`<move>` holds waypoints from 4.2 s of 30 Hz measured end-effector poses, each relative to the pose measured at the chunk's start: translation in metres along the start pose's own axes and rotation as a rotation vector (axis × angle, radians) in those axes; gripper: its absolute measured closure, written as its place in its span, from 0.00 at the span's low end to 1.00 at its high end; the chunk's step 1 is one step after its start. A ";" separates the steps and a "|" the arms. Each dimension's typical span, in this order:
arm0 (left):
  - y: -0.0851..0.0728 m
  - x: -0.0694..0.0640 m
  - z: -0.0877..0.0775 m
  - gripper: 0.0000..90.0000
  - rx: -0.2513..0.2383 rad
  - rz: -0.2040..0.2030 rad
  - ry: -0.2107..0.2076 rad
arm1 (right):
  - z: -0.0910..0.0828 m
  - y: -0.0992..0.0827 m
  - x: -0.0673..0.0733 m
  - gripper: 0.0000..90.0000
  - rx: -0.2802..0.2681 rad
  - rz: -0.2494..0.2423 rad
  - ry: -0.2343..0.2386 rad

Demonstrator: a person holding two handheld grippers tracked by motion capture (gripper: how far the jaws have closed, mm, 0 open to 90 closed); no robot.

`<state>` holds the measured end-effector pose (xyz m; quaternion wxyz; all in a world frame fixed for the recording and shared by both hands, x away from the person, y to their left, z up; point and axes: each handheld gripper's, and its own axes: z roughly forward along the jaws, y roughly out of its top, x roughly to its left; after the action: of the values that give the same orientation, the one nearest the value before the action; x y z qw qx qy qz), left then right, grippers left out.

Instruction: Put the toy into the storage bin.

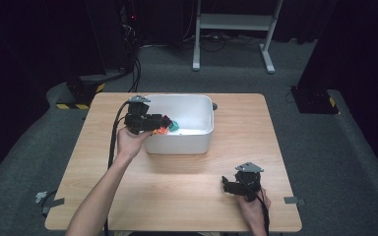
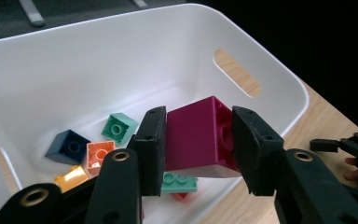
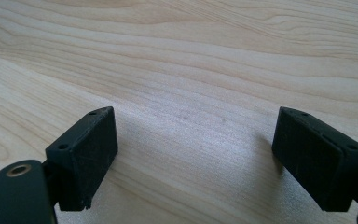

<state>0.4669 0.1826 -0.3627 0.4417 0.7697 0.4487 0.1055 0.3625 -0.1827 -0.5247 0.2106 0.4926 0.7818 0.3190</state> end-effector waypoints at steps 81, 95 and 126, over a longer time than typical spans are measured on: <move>-0.028 0.003 -0.037 0.26 -0.059 0.010 0.107 | 0.000 0.000 0.000 0.15 0.001 0.002 -0.001; -0.063 -0.007 -0.053 0.27 -0.061 0.035 0.127 | 0.000 0.000 0.000 0.15 0.000 0.001 0.000; -0.144 -0.012 -0.054 0.28 -0.060 0.014 0.143 | 0.000 0.000 0.000 0.15 0.001 0.002 -0.001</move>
<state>0.3442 0.2348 -0.4394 0.4307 0.7496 0.4705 0.1767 0.3623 -0.1825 -0.5246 0.2102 0.4938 0.7814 0.3186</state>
